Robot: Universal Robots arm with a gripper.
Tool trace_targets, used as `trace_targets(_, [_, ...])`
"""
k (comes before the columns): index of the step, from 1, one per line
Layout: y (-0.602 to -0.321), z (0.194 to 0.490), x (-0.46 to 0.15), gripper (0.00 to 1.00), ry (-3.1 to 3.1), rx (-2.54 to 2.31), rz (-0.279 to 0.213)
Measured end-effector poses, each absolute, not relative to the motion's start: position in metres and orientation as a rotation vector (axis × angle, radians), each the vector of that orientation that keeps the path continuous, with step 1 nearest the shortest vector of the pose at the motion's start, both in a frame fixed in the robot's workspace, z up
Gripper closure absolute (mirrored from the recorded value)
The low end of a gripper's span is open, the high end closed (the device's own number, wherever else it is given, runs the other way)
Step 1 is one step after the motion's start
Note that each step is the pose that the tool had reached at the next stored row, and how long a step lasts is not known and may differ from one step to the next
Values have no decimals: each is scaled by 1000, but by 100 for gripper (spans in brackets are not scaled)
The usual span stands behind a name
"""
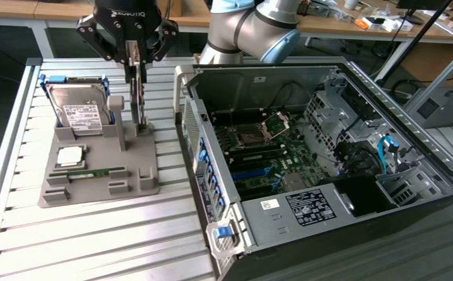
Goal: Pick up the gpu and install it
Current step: 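Pick up the gpu and move the gpu toward the slot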
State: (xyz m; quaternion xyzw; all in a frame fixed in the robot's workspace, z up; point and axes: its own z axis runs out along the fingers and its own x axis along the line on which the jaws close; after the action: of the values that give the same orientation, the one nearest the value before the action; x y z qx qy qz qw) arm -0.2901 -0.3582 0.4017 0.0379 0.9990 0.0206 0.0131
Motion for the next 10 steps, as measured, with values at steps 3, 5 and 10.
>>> trace_targets(3, [-358, 404, -290, 73, 3112, 118, 64])
trace_targets(5, [-358, 405, -290, 73, 3112, 118, 64])
trace_targets(10, [-358, 407, -290, 73, 3112, 118, 64])
